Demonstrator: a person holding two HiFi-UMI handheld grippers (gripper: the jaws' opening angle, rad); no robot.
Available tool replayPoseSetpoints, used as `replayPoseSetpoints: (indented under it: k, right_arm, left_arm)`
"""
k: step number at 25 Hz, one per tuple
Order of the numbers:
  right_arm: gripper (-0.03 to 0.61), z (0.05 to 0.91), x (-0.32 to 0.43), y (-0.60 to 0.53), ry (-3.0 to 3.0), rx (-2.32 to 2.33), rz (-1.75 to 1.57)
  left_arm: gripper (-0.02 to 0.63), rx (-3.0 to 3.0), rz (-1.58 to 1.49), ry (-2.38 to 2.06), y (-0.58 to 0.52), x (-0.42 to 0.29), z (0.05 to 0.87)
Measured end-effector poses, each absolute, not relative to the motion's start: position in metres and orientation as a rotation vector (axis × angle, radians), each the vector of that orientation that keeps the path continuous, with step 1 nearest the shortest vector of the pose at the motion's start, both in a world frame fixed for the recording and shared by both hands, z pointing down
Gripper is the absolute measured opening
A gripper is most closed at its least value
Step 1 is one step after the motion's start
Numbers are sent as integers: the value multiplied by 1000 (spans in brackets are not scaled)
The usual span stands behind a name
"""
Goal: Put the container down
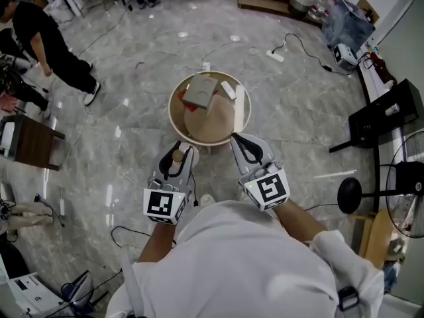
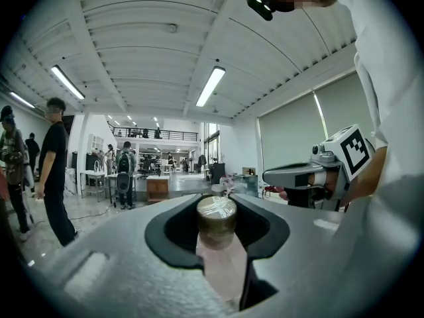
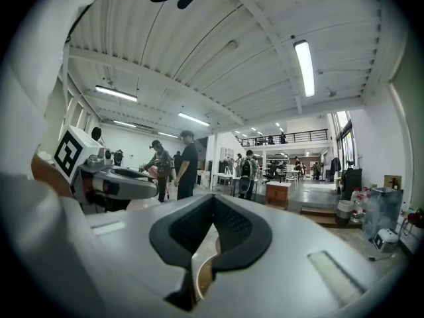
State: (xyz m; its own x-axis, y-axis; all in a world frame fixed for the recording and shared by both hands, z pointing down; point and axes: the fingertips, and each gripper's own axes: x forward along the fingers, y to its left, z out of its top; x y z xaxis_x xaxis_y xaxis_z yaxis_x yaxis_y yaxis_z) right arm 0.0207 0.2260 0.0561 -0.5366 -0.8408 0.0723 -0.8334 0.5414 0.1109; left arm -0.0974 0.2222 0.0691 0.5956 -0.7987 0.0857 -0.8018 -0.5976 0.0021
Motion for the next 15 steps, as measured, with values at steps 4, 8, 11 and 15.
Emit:
replayPoseSetpoints:
  k: [4,8,11,15]
  right_arm:
    - [0,60,13,214,-2631,1494,-89]
    - [0,63,4,202,-2604,1525,-94]
    - [0,67,3,195,-2587,1539,-75]
    - [0,69,2,186,-2574,1547,-61]
  left_arm:
    - [123,2790,124,-1356,210,-107,73]
    - [123,2804,125,-1333,196,-118,74]
    - [123,2807,130,-1322,186,-122,75]
    - [123,2801,136,-1316,175,-125,77]
